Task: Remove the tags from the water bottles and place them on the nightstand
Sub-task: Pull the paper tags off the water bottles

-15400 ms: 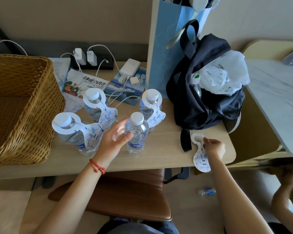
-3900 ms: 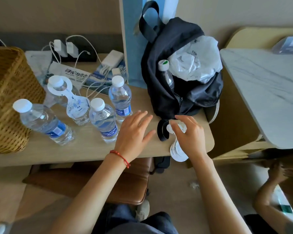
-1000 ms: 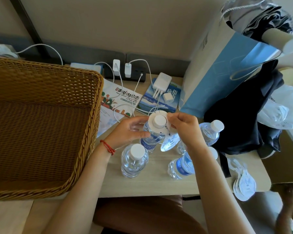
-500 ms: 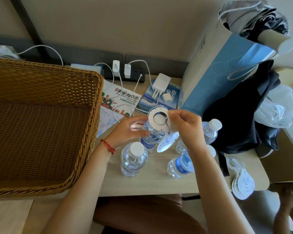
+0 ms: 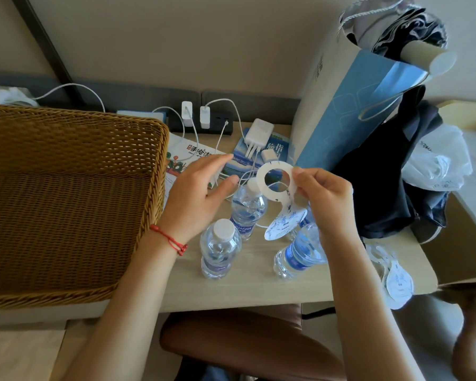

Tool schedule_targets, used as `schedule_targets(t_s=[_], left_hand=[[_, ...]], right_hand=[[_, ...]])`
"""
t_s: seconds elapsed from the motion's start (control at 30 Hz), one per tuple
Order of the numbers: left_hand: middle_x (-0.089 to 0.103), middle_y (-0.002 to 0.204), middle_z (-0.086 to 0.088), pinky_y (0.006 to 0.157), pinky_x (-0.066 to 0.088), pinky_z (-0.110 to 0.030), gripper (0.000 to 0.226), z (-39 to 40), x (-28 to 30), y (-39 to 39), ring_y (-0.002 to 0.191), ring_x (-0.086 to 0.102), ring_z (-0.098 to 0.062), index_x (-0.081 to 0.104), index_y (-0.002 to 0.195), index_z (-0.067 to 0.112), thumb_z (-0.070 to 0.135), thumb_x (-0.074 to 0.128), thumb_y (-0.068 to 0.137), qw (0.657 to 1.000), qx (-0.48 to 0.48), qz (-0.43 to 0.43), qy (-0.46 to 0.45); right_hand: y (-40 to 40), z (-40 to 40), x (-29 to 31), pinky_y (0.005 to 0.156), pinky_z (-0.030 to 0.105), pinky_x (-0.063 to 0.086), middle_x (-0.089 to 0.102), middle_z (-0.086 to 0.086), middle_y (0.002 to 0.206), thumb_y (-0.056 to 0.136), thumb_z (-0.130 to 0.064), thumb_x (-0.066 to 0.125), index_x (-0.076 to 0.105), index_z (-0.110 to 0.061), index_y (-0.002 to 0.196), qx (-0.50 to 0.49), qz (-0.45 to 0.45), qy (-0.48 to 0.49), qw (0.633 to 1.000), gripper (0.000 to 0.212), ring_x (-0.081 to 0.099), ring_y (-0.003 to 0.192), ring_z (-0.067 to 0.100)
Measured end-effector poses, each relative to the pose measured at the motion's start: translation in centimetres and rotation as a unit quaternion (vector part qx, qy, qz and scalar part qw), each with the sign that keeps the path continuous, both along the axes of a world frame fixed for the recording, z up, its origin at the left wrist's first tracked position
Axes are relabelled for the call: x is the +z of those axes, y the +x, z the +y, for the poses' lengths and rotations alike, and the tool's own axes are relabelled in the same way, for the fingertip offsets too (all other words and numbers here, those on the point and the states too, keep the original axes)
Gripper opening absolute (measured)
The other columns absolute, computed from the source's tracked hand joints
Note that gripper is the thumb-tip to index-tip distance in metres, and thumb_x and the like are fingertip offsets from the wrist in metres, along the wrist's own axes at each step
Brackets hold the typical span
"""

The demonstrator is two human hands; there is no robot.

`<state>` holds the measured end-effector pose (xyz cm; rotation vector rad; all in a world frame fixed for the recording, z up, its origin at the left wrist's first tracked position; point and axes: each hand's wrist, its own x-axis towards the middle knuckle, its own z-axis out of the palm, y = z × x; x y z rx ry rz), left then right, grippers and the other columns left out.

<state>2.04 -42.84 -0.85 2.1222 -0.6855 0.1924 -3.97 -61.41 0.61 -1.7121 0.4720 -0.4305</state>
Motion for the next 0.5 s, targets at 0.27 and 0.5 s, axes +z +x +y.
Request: schedule_targets(t_s=[0.27, 0.5], left_hand=[[0.061, 0.12, -0.016, 0.098, 0.04, -0.039, 0.043, -2.8, 1.3, -4.2, 0.116, 0.053, -0.029, 0.055, 0.12, 0.002, 0.03, 0.051, 0.088, 0.989, -0.001, -0.091, 0.114], [0.06, 0.12, -0.019, 0.097, 0.042, -0.049, 0.049, -8.5, 1.6, -8.9, 0.117, 0.053, -0.034, 0.057, 0.118, -0.001, 0.035, 0.044, 0.087, 0.983, -0.009, -0.115, 0.141]], right_hand=[[-3.8, -2.0, 1.8, 0.059, 0.019, 0.045, 0.062, -0.007, 0.055, 0.079, -0.026, 0.063, 0.068, -0.016, 0.06, -0.007, -0.035, 0.049, 0.998, 0.022, 0.054, 0.056, 0.008], [-9.2, -8.1, 2.3, 0.075, 0.033, 0.047, 0.063, 0.02, 0.074, 0.081, -0.024, 0.063, 0.068, -0.005, 0.069, -0.025, -0.037, 0.08, 0.996, 0.023, 0.056, 0.073, 0.017]])
